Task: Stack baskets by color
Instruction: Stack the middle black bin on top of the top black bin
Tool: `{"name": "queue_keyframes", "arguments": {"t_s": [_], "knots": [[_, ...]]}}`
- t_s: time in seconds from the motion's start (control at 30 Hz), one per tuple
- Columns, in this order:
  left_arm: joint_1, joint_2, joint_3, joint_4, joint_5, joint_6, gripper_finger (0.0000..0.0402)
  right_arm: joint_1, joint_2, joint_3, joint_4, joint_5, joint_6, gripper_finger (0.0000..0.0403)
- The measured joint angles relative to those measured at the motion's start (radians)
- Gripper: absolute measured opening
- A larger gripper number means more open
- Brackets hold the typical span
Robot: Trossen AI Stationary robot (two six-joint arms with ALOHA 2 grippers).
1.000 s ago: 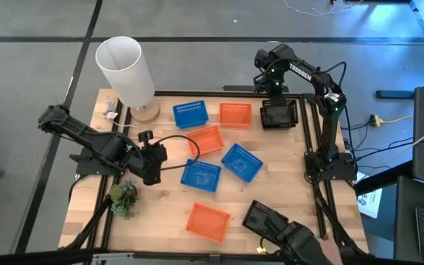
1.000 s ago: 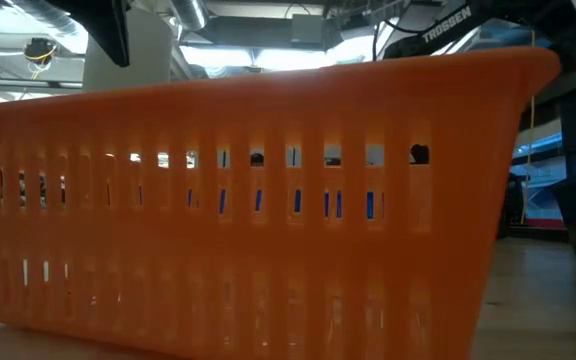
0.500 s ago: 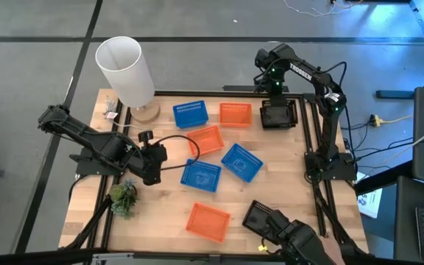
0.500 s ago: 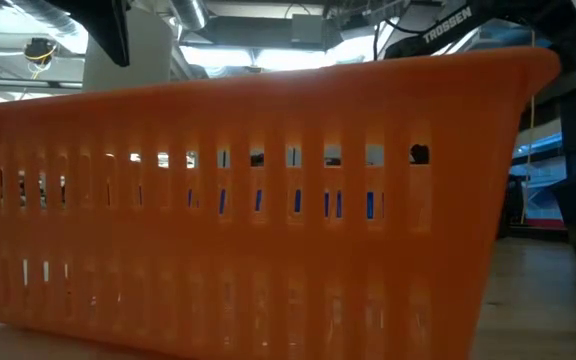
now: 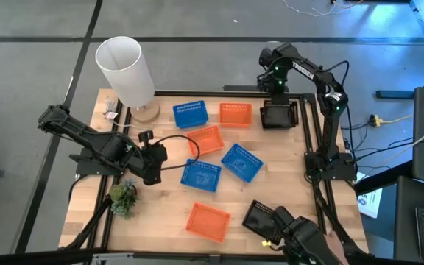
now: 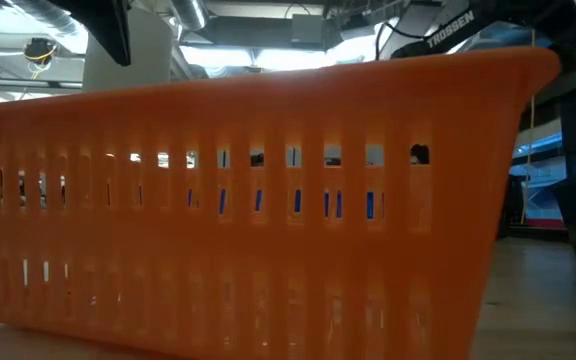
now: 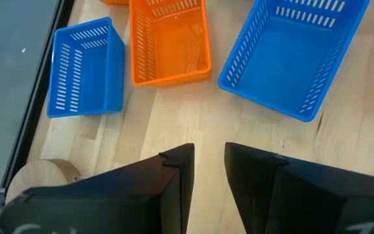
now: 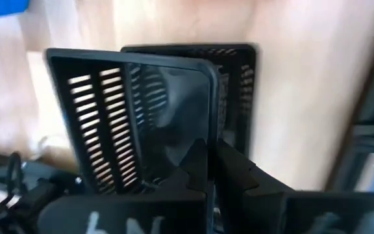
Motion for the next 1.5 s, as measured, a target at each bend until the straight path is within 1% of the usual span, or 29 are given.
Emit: {"name": "queue_keyframes", "arguments": {"t_s": [0.03,0.1,0.17,0.3,0.63,0.8,1.1,1.2,1.5], "knots": [[0.000,0.000,0.000,0.000,0.000,0.000,0.0078,-0.001,0.000,-0.021,0.000,0.002,-0.002,0.0006],[0.000,0.000,0.000,0.000,0.000,0.000,0.0078,-0.002,0.000,-0.059,-0.002,0.041,-0.002,0.0006],[0.000,0.000,0.000,0.000,0.000,0.007,0.0078,-0.002,0.001,-0.075,0.006,0.059,-0.003,0.0006],[0.005,0.000,0.000,0.000,0.000,0.016,0.0078,-0.002,0.001,-0.070,0.028,0.055,-0.005,0.0006],[0.006,0.000,0.000,0.000,-0.001,0.010,0.0078,-0.002,0.001,0.004,0.036,0.050,-0.027,0.0006],[0.006,0.000,0.000,0.000,0.000,0.010,0.0078,-0.001,0.001,-0.007,0.046,-0.008,-0.028,0.0006],[0.006,0.000,0.000,0.000,0.000,0.009,0.0078,-0.001,0.002,-0.052,0.095,-0.002,-0.028,0.0006],[0.006,0.000,0.000,0.000,0.001,0.008,0.0078,-0.002,0.002,-0.052,0.116,-0.004,-0.028,0.0016],[0.006,0.000,0.000,0.000,0.001,0.005,0.0078,-0.002,0.002,-0.052,0.100,-0.007,-0.027,0.0024]]}}
